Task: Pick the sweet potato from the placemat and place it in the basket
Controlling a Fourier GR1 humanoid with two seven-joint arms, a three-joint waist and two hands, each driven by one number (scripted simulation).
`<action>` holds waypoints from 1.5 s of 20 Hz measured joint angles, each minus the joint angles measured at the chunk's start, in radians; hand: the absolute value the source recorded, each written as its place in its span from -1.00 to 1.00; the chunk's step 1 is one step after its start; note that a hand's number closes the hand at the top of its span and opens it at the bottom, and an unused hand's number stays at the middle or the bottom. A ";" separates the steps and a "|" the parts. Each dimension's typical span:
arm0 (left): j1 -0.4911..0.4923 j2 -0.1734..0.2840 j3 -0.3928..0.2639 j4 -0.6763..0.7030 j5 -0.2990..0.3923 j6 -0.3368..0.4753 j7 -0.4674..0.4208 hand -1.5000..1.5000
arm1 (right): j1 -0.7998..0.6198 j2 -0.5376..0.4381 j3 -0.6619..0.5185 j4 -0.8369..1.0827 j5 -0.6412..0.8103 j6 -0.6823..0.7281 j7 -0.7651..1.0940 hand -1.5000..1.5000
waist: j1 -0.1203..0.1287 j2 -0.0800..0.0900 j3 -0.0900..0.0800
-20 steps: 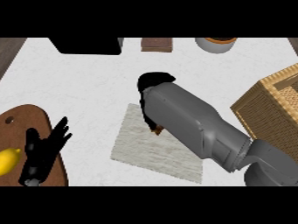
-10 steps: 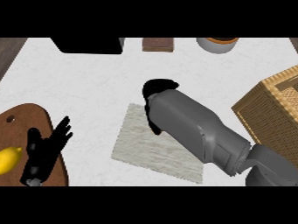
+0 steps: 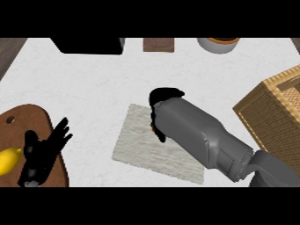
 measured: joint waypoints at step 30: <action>0.107 -0.018 0.070 -0.029 -0.020 0.016 0.043 0.00 | 0.247 -0.030 0.260 -0.389 0.290 -0.193 -0.320 1.00 | -0.118 -0.053 0.006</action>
